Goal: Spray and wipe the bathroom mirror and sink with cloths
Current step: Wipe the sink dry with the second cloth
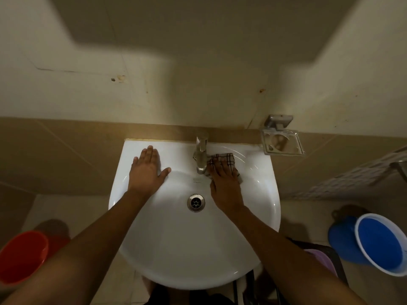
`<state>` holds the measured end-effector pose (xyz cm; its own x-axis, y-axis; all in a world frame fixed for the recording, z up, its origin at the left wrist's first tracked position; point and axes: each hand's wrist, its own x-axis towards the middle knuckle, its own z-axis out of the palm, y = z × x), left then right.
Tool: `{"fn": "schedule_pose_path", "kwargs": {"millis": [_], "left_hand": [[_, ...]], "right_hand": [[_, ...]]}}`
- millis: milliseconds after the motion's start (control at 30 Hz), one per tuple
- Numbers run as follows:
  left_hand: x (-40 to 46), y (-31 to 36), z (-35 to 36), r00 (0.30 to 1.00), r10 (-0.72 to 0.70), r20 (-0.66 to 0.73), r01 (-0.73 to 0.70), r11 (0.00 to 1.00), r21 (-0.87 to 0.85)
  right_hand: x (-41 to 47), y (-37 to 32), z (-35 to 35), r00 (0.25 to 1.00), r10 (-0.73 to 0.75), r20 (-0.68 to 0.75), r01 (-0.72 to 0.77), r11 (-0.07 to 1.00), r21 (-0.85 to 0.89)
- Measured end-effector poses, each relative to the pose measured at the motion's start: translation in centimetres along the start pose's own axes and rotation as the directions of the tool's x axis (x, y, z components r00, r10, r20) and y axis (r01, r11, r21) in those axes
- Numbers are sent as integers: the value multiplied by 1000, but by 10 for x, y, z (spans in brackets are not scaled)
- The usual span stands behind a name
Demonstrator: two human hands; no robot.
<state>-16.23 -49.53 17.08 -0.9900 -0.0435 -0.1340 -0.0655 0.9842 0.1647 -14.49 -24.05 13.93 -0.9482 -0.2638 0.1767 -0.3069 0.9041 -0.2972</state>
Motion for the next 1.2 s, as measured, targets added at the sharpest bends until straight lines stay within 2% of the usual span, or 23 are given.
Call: {"fn": "schedule_pose_path", "kwargs": {"millis": [167, 300, 500, 567, 667, 767, 933, 1033, 1200], "left_hand": [[-1, -20, -10, 997, 81, 15, -79, 991, -104], [-1, -45, -12, 994, 111, 21, -106, 982, -159], [3, -78, -11, 987, 158, 34, -151, 979, -138], [2, -84, -10, 986, 165, 26, -159, 975, -153], [2, -91, -9, 982, 185, 43, -177, 972, -155], [3, -96, -10, 974, 218, 57, -207, 965, -162], [3, -99, -14, 966, 251, 64, -236, 955, -182], [3, -104, -16, 960, 268, 77, -248, 947, -206], [-2, -114, -16, 939, 342, 38, -328, 924, -198]], "right_hand": [[-11, -51, 10, 998, -62, 17, 59, 991, 118], [10, -90, 25, 997, -74, 22, 72, 994, 83], [66, -125, 43, 991, -86, 106, 83, 996, 31], [77, -121, 42, 994, -22, 108, 21, 1000, 9], [76, -116, 42, 989, 144, 37, -142, 989, -51], [72, -128, 47, 974, 223, 33, -218, 970, -109], [81, -149, 49, 941, 332, 59, -330, 943, -46], [80, -169, 57, 959, 278, 62, -278, 961, 2], [54, -193, 72, 997, 42, 67, -47, 997, 67]]}}
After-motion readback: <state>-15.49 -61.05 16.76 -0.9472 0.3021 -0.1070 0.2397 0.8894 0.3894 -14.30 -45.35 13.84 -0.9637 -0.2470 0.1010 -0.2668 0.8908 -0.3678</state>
